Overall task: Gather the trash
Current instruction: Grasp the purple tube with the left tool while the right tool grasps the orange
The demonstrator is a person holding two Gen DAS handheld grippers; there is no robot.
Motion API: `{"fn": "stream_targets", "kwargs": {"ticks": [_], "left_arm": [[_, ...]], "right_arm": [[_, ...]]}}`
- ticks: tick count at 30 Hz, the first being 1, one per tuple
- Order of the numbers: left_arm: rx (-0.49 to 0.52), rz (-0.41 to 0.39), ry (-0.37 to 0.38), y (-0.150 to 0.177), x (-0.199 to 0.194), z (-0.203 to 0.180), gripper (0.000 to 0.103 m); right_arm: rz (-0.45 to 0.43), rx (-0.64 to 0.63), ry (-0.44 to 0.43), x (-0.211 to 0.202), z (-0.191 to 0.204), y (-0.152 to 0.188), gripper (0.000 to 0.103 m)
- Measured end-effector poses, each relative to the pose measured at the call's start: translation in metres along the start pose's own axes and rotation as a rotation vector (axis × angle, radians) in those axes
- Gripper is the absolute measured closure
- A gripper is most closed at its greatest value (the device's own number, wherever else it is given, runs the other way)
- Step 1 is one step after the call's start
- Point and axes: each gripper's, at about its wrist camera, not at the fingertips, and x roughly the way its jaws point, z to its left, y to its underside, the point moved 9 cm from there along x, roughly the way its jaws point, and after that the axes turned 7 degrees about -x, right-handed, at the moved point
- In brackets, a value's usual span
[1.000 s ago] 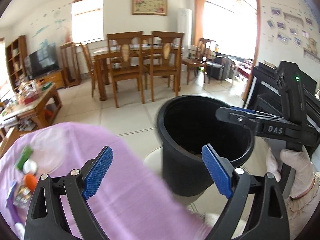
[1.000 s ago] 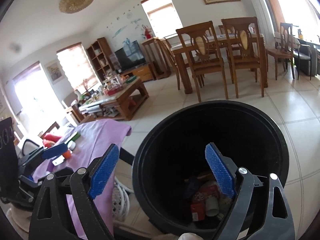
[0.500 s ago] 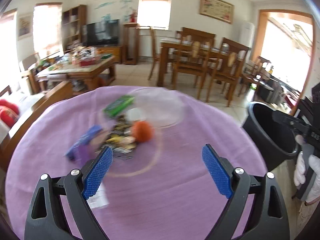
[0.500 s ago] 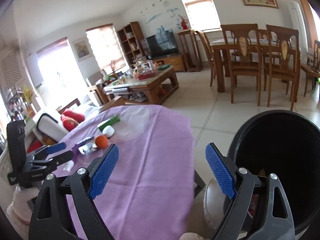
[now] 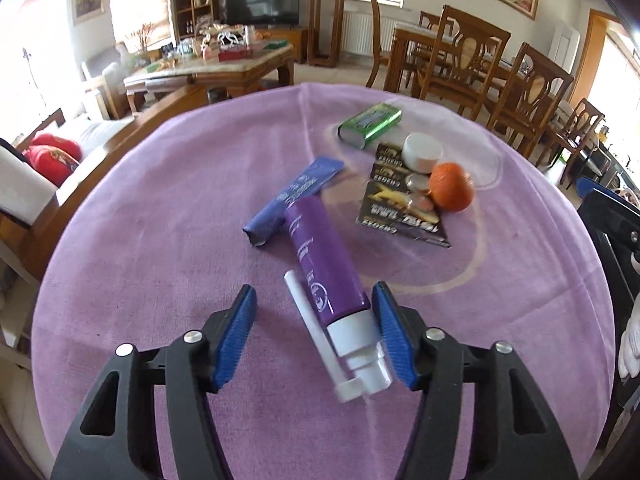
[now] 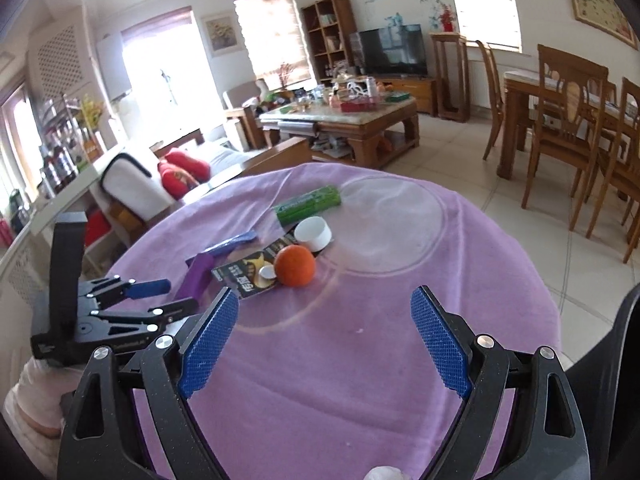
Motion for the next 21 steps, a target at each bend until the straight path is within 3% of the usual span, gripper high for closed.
{"fn": "stream_targets", "kwargs": {"ticks": [6, 9, 14, 18, 21], "left_arm": [[0.004, -0.014, -0.001, -0.001, -0.003, 0.007, 0.061], [-0.010, -0.015, 0.013, -0.004, -0.003, 0.014, 0.070], [-0.034, -0.014, 0.051, -0.007, -0.003, 0.014, 0.072], [-0.044, -0.023, 0.082, -0.009, -0.004, 0.012, 0.072], [-0.043, -0.039, 0.105, -0.011, -0.008, 0.008, 0.072]], "right_arm": [[0.091, -0.026, -0.009, 0.052, 0.019, -0.008, 0.039], [0.121, -0.027, -0.005, 0.072, 0.022, -0.010, 0.041], [0.154, -0.027, 0.005, 0.095, 0.019, -0.011, 0.048], [0.176, -0.044, 0.028, 0.104, 0.017, -0.007, 0.064], [0.172, -0.039, 0.022, 0.103, 0.015, -0.006, 0.065]]}}
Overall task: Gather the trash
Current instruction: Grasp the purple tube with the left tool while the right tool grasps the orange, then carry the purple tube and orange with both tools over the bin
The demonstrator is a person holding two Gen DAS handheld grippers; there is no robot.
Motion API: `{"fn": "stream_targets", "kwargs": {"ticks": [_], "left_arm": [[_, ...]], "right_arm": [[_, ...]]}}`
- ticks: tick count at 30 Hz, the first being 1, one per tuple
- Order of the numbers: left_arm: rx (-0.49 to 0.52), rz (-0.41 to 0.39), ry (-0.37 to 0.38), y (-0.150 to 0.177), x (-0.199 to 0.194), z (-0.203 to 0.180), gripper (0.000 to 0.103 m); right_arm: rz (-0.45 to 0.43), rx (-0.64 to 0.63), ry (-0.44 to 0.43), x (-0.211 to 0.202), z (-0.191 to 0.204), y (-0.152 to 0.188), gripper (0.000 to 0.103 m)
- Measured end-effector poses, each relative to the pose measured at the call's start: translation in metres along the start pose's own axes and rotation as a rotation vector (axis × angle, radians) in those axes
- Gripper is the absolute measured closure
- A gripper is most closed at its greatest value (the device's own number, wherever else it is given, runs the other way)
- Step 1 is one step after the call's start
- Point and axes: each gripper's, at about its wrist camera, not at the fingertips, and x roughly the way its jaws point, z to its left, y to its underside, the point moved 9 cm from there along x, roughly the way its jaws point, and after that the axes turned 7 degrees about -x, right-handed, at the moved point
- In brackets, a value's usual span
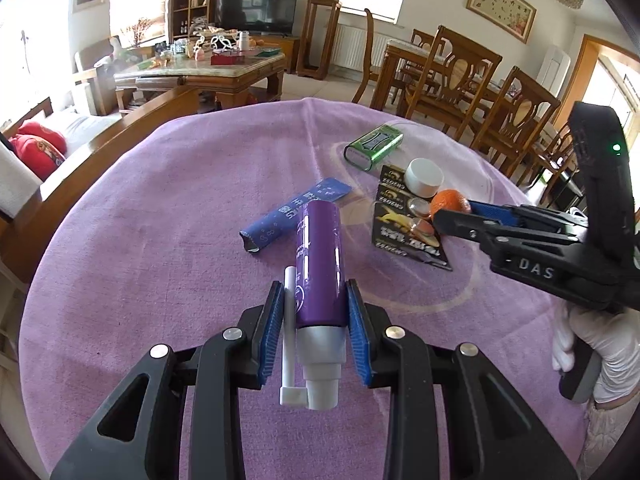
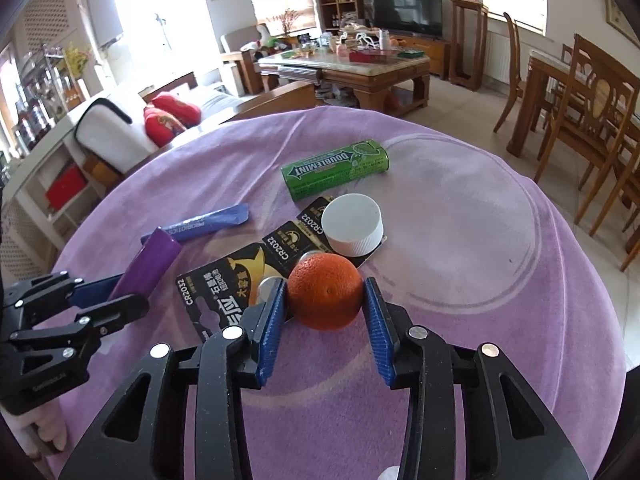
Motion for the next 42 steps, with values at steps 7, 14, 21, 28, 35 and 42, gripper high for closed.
{"fn": "stream_targets", "kwargs": {"ticks": [7, 14, 21, 28, 35, 42], "left_arm": [[0.020, -0.093, 0.077, -0.007, -0.022, -0.017, 0.072], [0.034, -0.147, 0.140, -0.007, -0.041, -0.045, 0.072], [0.110, -0.186, 0.210, -0.008, -0.056, -0.108, 0.072], [0.213, -0.186, 0.300, -0.003, -0.055, -0.195, 0.072], [0.313, -0.168, 0.384, 0.013, -0.047, -0.278, 0.072], [0.391, -0.128, 0.463, 0.030, -0.033, -0.352, 0.072]], "right_arm": [[-0.044, 0.032, -0.043, -0.020, -0.001, 0.004, 0.066], [-0.179, 0.059, -0.086, -0.084, 0.001, 0.007, 0.065], [-0.288, 0.106, -0.050, -0.159, -0.030, 0.029, 0.065], [-0.364, 0.184, 0.043, -0.229, -0.093, 0.071, 0.065], [-0.420, 0.296, 0.141, -0.286, -0.168, 0.124, 0.065], [-0.447, 0.419, 0.210, -0.324, -0.237, 0.187, 0.065]]}}
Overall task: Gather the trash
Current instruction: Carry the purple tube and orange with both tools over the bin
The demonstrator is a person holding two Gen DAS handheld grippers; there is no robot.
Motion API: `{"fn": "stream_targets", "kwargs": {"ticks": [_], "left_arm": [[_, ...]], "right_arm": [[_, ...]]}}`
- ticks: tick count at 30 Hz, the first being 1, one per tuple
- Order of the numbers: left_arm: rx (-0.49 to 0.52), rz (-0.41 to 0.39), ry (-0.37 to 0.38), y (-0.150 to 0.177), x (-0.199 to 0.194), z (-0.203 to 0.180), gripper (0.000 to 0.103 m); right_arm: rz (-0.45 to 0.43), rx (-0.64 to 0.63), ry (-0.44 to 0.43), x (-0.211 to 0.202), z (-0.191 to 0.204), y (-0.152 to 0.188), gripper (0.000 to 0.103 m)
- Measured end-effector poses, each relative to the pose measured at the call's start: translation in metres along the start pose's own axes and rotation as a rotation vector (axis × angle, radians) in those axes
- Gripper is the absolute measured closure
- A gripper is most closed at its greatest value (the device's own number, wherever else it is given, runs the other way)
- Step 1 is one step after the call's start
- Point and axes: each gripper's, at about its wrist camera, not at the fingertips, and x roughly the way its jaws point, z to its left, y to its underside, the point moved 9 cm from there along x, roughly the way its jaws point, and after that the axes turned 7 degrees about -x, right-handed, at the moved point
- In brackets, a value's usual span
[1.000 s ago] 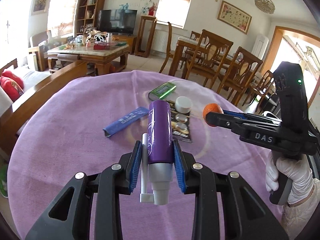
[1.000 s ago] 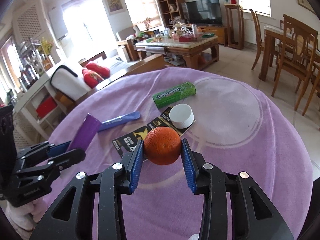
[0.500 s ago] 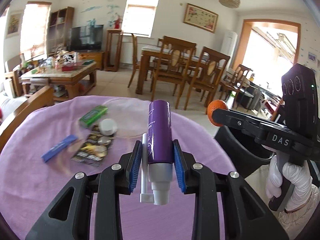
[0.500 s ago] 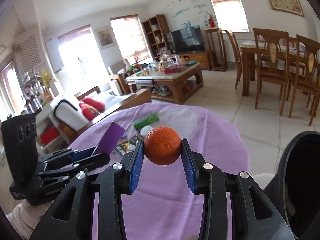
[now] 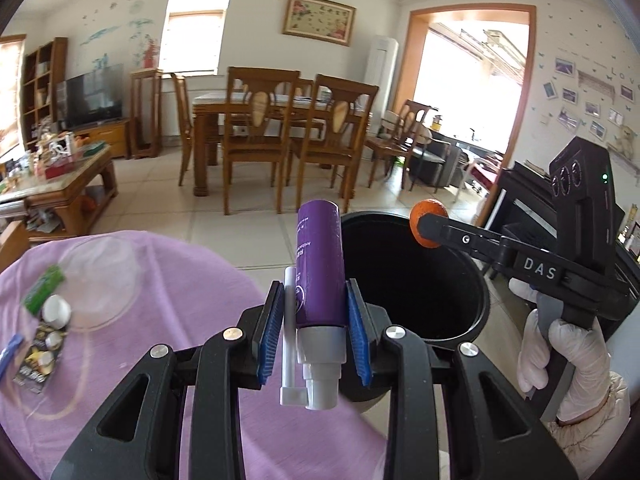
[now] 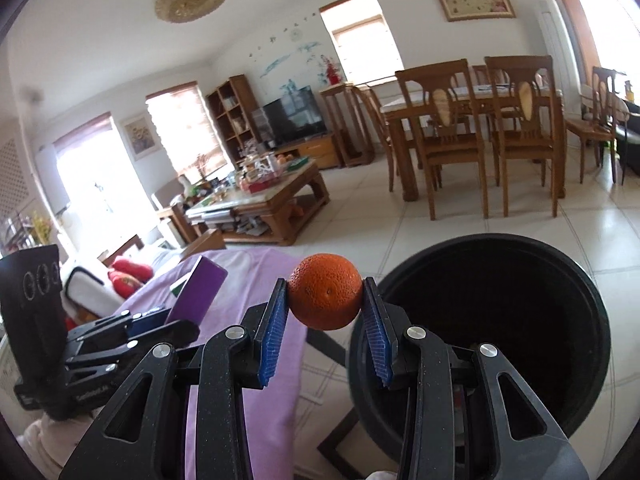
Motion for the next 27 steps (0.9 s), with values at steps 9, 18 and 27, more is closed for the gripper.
{"fn": "stream_targets", "kwargs": {"ticks": [9, 18, 27], "left_arm": [[0.017, 0.085, 0.074, 0.013, 0.058, -0.049, 0.072], [0.042, 0.185, 0.067, 0.029, 0.109, -0.068, 0.072], [0.078, 0.230, 0.056, 0.044, 0.121, -0.078, 0.071]], "right_arm": [[0.008, 0.116, 0.071, -0.022, -0.090, 0.029, 0.065], [0.040, 0.199, 0.102, -0.012, -0.135, 0.058, 0.065], [0.062, 0.225, 0.110, 0.000, -0.148, 0.072, 0.065]]}}
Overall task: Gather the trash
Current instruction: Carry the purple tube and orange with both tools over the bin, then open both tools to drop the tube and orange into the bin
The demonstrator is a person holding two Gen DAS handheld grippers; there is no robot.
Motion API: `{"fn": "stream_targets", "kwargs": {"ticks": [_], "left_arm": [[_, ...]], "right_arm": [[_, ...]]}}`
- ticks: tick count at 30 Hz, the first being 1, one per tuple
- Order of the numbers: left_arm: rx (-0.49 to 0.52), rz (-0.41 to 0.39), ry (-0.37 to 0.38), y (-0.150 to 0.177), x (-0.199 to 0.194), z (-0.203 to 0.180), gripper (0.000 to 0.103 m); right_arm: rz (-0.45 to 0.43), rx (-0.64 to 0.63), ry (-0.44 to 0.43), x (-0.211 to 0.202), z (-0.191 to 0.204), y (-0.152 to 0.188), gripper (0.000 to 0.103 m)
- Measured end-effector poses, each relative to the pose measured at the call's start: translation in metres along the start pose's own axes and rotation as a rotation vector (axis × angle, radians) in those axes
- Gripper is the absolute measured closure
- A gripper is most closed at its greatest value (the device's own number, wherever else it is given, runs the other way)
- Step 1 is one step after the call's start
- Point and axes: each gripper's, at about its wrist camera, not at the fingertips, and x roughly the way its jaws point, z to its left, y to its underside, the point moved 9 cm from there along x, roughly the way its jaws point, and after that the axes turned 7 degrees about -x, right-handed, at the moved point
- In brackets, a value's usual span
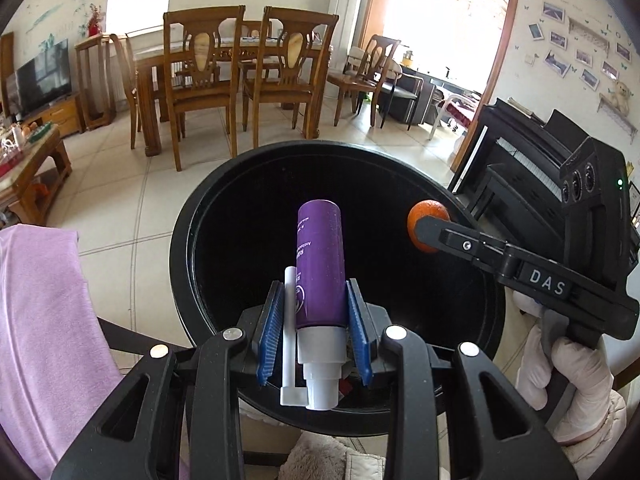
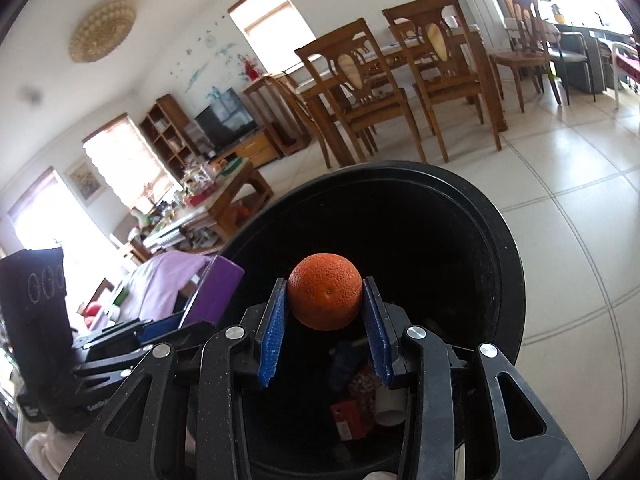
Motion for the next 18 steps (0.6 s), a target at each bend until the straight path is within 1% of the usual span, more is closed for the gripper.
{"fn": "stream_targets", "kwargs": {"ticks": [3, 9, 10, 11, 12, 13, 14, 15, 16, 18], "left_arm": [[0.004, 0.008, -0.001, 0.000, 0.001, -0.001, 0.070], [0.032, -0.005, -0.007, -0.001, -0.006, -0.005, 0.070], [0.035, -0.006, -0.008, -0.001, -0.008, -0.005, 0.069], [0.036, -0.007, -0.007, -0.002, -0.010, -0.003, 0.069], [0.036, -0.010, -0.008, -0.001, -0.012, -0.003, 0.064], [0.037, -0.019, -0.014, -0.002, -0.016, -0.003, 0.053], [0.036, -0.036, -0.022, -0.004, -0.022, -0.003, 0.047], [0.035, -0.050, -0.026, -0.005, -0.027, -0.001, 0.036], [0.036, -0.074, -0.031, -0.007, -0.035, 0.001, 0.032], [0.041, -0.100, -0.041, -0.008, -0.046, 0.004, 0.031]], "right_arm": [[-0.002, -0.002, 0.001, 0.002, 0.002, 0.000, 0.065], [-0.006, -0.005, 0.005, 0.000, 0.004, -0.001, 0.064], [-0.007, -0.007, 0.005, -0.001, 0.004, -0.002, 0.061], [-0.009, -0.012, 0.010, -0.002, 0.005, -0.003, 0.055], [-0.015, -0.016, 0.012, -0.005, 0.006, 0.000, 0.046], [-0.021, -0.021, 0.016, -0.008, 0.010, -0.001, 0.045], [-0.025, -0.026, 0.016, -0.009, 0.013, -0.002, 0.045], [-0.028, -0.031, 0.015, -0.011, 0.016, -0.004, 0.045], [-0.031, -0.037, 0.013, -0.012, 0.018, -0.005, 0.045], [-0.036, -0.050, 0.010, -0.013, 0.028, -0.007, 0.044]]}}
